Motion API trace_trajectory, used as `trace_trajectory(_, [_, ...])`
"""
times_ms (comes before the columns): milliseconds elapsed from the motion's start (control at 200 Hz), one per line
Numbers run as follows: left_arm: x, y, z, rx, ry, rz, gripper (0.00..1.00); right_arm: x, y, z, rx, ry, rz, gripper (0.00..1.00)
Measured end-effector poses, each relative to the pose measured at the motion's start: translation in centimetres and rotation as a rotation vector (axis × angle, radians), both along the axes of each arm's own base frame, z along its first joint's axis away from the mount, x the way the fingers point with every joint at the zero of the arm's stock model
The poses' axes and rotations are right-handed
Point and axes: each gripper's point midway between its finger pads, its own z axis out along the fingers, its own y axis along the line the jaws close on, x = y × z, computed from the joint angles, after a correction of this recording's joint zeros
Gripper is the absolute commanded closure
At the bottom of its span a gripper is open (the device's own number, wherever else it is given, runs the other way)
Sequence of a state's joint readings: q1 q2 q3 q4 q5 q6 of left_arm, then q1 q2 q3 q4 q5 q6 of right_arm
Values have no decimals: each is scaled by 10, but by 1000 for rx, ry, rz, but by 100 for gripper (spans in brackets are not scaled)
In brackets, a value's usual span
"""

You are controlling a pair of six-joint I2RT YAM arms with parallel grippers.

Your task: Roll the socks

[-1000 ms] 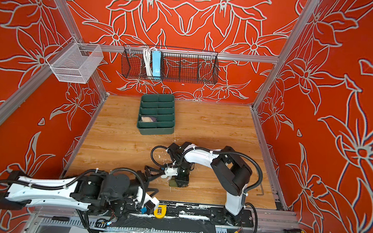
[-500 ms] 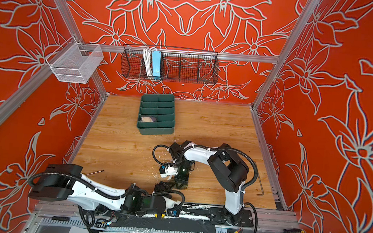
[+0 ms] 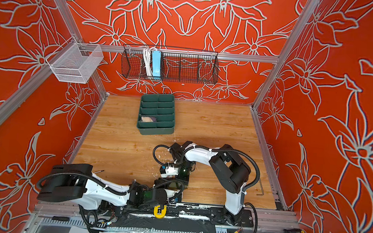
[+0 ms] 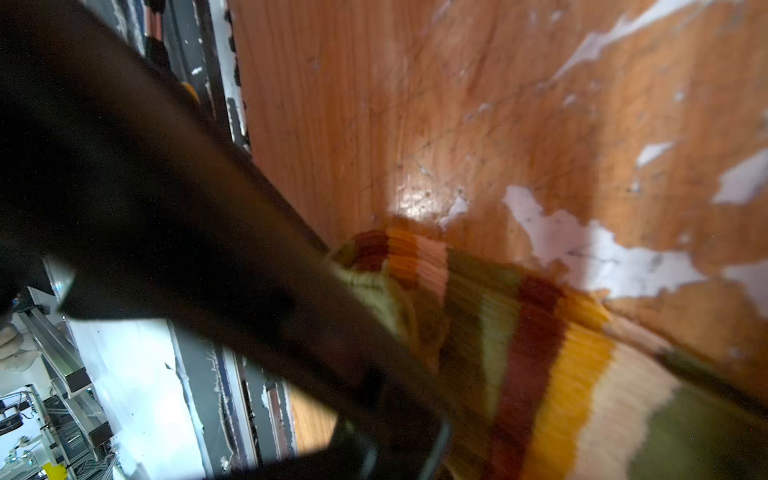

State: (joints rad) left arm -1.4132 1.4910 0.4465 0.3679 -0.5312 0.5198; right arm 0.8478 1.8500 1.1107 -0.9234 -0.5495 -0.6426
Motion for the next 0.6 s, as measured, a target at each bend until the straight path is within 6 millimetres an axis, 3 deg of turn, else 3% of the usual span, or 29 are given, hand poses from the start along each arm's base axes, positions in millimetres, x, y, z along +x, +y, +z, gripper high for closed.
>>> trace_trajectory(75, [1, -5, -1, -6, 14, -1, 46, 1, 0, 0, 0, -6, 1, 100])
trace_trajectory(235, [1, -11, -8, 4, 36, -6, 72, 1, -1, 0, 2, -16, 2, 100])
trace_trajectory(395, [3, -11, -14, 9, 45, 7, 84, 2, -2, 1, 1, -31, 3, 100])
trace_trajectory(475, [3, -11, -15, 8, 52, 15, 100, 3, -3, 1, 2, -40, 4, 100])
trace_trajectory(601, [3, -12, -14, 3, 64, 23, 100, 5, -5, 2, 13, -79, -4, 100])
